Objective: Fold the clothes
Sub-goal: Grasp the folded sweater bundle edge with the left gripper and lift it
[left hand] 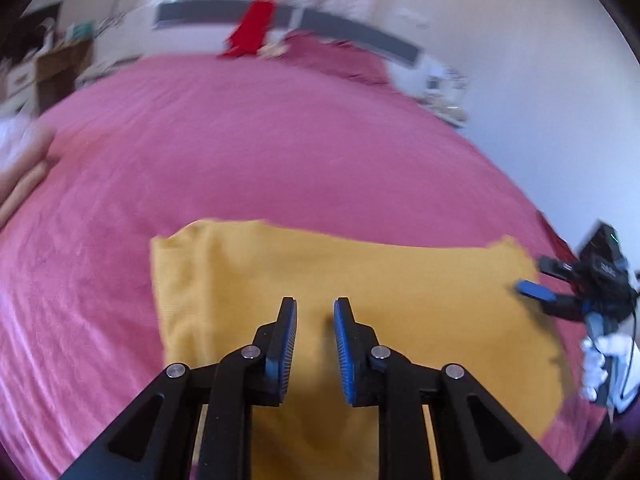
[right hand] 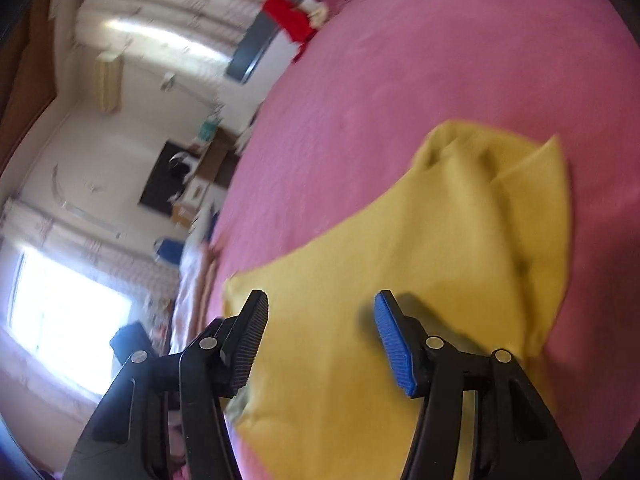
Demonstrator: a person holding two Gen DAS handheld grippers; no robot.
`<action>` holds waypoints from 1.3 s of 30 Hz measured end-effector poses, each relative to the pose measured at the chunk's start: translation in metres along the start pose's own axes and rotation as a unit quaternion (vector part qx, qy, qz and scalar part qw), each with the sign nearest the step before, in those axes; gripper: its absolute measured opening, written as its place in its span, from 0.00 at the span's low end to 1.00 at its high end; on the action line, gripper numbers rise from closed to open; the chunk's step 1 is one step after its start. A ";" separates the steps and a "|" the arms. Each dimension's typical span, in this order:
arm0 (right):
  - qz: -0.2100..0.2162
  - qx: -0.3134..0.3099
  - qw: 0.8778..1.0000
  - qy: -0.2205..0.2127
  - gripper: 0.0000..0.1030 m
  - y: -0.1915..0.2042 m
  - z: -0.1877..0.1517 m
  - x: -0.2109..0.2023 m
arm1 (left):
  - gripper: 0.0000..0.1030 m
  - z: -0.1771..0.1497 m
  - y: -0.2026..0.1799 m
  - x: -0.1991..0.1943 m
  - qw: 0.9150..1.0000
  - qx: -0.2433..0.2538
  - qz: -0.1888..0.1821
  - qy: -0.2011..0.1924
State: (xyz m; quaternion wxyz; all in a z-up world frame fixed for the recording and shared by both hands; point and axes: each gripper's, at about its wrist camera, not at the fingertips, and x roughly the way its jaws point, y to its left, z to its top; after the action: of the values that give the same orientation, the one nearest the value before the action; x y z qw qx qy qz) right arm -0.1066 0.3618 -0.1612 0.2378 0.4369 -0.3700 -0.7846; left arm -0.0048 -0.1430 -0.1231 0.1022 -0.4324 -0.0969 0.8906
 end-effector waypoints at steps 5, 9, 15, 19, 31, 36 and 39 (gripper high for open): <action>-0.040 0.054 0.996 -0.065 0.43 -0.044 0.028 -0.045 | 0.10 0.004 0.068 -0.018 0.990 -0.118 -0.071 0.008; -0.072 -0.077 0.985 -0.138 0.80 -0.005 0.015 -0.107 | 0.16 0.011 0.089 -0.055 0.991 -0.106 -0.072 -0.027; -0.073 0.033 0.993 -0.087 0.92 -0.040 0.008 -0.101 | 0.17 0.041 0.057 -0.005 0.996 -0.070 -0.054 0.030; -0.055 0.080 0.995 -0.020 0.71 -0.066 0.009 -0.080 | 0.17 0.036 0.054 0.004 0.995 -0.058 -0.062 0.058; -0.009 0.081 0.991 0.104 0.58 -0.069 0.021 -0.021 | 0.17 0.044 0.072 0.045 0.984 -0.083 -0.111 0.115; 0.001 0.058 0.991 0.119 0.59 -0.060 0.017 -0.004 | 0.17 0.046 0.085 0.052 0.972 -0.110 -0.163 0.131; 0.012 0.053 0.990 0.127 0.59 -0.062 0.015 -0.003 | 0.21 0.045 0.102 0.059 0.951 -0.169 -0.220 0.138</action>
State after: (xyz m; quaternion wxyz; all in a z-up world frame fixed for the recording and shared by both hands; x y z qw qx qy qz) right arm -0.1211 0.4080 -0.2033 0.2687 0.5405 -0.3829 -0.6993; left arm -0.0865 -0.2295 -0.1668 0.2336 -0.5296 -0.3240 0.7483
